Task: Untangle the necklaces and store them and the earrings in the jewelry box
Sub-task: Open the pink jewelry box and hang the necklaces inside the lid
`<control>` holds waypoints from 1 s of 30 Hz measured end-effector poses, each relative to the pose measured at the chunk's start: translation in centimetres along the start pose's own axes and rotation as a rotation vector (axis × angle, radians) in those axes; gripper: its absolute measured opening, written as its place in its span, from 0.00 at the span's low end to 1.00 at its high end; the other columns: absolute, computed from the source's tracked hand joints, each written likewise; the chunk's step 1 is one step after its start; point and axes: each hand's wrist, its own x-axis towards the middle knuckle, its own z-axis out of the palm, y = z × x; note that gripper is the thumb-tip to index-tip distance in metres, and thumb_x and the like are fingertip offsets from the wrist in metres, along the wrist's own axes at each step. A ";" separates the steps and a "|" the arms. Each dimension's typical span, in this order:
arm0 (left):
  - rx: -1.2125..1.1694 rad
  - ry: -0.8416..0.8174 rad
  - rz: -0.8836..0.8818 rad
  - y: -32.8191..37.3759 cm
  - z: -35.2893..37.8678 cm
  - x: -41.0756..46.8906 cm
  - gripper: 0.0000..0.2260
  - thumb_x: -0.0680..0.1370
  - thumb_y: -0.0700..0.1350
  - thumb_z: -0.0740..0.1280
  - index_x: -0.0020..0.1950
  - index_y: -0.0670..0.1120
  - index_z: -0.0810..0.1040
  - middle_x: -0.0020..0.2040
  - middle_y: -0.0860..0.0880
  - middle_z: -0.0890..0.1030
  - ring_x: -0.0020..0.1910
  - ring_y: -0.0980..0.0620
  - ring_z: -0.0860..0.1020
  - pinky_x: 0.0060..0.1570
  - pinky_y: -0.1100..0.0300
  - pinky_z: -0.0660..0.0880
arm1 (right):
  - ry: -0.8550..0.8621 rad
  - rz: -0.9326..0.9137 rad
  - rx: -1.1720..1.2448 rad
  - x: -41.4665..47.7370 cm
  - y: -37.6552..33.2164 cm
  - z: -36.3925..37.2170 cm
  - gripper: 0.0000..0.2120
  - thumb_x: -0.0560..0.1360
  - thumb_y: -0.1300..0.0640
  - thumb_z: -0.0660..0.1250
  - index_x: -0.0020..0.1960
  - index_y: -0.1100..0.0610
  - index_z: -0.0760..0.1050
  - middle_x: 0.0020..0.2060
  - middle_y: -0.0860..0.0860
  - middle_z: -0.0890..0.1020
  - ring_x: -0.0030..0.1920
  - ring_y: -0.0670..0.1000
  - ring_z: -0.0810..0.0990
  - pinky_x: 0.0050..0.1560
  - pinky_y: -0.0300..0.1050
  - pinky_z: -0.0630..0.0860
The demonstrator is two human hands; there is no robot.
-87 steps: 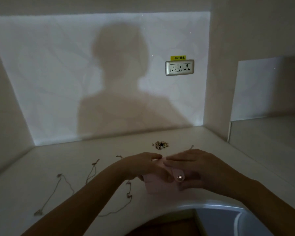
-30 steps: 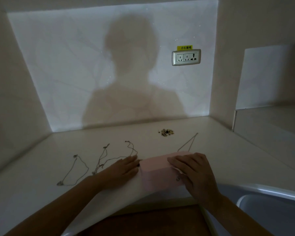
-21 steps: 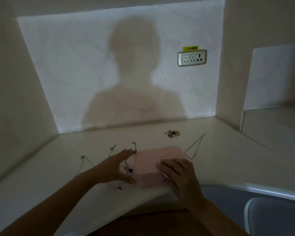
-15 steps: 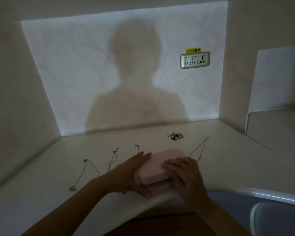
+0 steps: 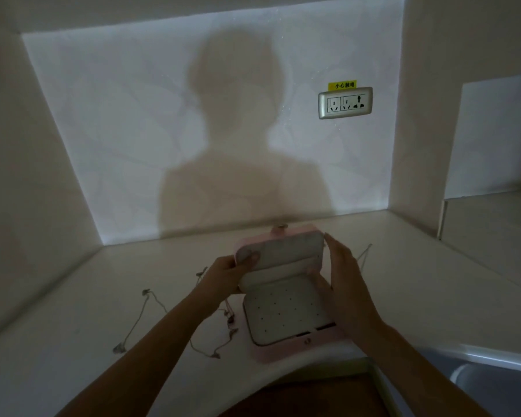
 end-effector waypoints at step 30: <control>0.729 0.163 0.233 -2.8 5.6 0.7 0.24 0.79 0.48 0.60 0.74 0.47 0.59 0.74 0.47 0.59 0.73 0.46 0.57 0.72 0.52 0.55 | -0.459 0.118 -0.152 -0.6 1.1 -1.5 0.24 0.79 0.45 0.59 0.73 0.49 0.64 0.73 0.42 0.62 0.70 0.43 0.65 0.67 0.35 0.61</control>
